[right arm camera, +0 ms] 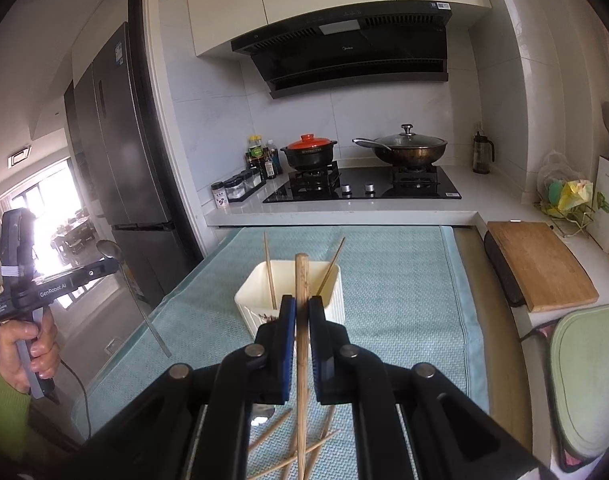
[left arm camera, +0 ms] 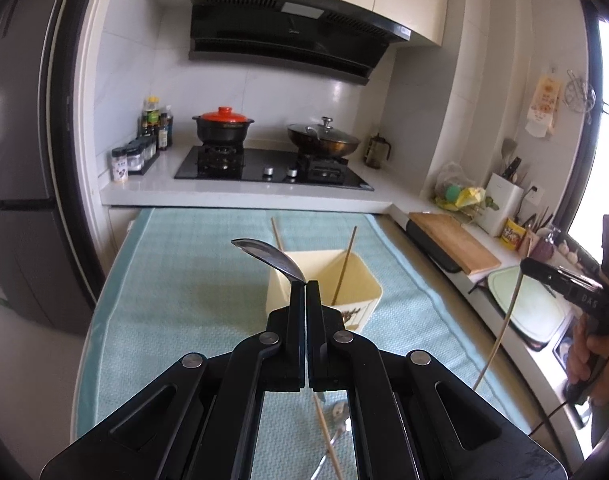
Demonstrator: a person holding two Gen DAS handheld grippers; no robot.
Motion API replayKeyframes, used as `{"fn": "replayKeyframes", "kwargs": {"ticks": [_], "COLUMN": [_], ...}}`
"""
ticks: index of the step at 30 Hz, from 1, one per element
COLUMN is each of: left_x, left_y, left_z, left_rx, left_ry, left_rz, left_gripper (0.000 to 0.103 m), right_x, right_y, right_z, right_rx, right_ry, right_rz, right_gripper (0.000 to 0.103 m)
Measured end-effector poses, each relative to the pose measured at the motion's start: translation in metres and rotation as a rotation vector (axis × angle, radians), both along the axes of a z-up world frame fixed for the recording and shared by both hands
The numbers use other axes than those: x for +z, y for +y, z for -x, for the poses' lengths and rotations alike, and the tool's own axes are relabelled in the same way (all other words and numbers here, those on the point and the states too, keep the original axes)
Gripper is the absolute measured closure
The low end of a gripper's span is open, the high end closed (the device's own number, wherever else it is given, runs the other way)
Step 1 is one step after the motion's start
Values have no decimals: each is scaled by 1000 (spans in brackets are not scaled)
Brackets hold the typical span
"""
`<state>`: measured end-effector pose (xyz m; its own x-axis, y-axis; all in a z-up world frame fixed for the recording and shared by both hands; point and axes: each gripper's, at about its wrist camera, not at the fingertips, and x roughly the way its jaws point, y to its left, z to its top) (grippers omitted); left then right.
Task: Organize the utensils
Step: 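Carry the spoon in the left tool while the right tool carries the chopstick to the holder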
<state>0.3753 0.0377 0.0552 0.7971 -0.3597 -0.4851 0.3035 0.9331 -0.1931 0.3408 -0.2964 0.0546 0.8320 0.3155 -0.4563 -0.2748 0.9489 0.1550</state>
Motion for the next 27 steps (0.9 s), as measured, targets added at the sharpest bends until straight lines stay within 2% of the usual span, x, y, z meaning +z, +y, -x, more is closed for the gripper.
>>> {"fn": "replayKeyframes", "kwargs": {"ticks": [8, 15, 20, 27], "left_x": [34, 33, 7, -43], "left_y": [-21, -52, -69, -85], "left_z": [-70, -131, -163, -194], "left_rx": [-19, -33, -33, -27], "left_ry": [-21, -25, 10, 79], "left_rz": [29, -24, -71, -142], "left_gripper": [103, 103, 103, 103], "right_x": [45, 68, 51, -5], "right_y": [15, 36, 49, 61], "right_z": [-62, -125, -164, -203], "right_rx": [19, 30, 36, 60], "right_ry": [-85, -169, -191, -127], "right_rz": [-53, -85, -84, -39], "right_gripper": [96, 96, 96, 96]}}
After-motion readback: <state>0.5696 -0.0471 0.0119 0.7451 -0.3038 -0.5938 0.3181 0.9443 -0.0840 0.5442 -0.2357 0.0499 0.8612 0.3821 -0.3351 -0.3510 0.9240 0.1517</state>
